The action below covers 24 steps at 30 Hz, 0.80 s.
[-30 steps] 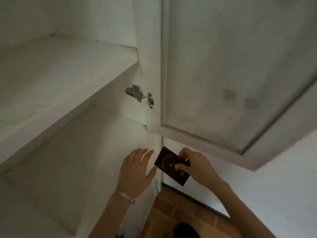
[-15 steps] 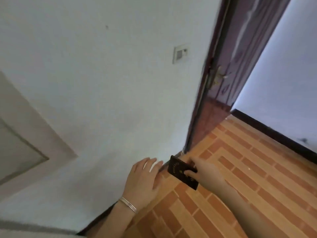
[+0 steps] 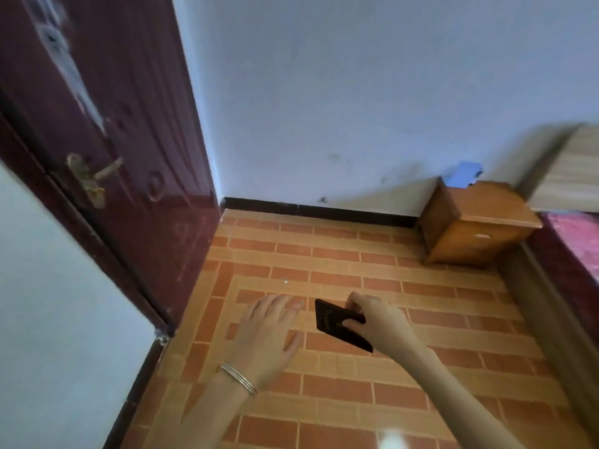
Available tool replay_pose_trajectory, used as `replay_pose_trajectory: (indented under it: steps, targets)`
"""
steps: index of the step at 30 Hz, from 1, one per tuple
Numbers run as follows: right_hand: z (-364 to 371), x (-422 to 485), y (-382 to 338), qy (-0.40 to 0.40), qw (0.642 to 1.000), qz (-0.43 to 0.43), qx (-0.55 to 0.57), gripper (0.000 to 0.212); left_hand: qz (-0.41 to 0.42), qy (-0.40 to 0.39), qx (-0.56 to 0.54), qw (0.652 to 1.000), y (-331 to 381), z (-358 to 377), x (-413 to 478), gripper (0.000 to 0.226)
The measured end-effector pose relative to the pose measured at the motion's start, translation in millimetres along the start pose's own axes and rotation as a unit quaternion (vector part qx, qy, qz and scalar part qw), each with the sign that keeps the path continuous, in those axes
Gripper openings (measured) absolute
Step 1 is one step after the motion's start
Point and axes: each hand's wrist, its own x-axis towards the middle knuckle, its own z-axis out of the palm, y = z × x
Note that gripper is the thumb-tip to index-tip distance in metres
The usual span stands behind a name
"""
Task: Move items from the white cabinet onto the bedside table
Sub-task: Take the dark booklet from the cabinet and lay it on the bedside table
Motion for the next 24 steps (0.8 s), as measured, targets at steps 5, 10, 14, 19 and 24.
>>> replay_pose_trajectory:
  steps: [5,10,14,19,24]
  targets:
    - [-19,20,54,0.051,0.995,0.082,0.029,0.018,0.089,-0.009,-0.008,0.996,18,18,84,0.049]
    - [-18,59,85,0.058,0.989,0.126,0.047,0.019,0.164,-0.023,-0.015,0.986,16,48,160,0.048]
    - [-40,101,108,0.07,0.98,0.175,0.065,0.019,0.211,-0.018,-0.01,0.977,-2,61,231,0.045]
    - [-72,145,136,0.109,0.967,0.219,0.071,0.018,0.257,0.013,-0.027,0.966,-7,60,326,0.043]
    - [-86,166,177,0.127,0.952,0.262,0.095,0.016,0.306,-0.007,-0.045,0.951,23,77,383,0.045]
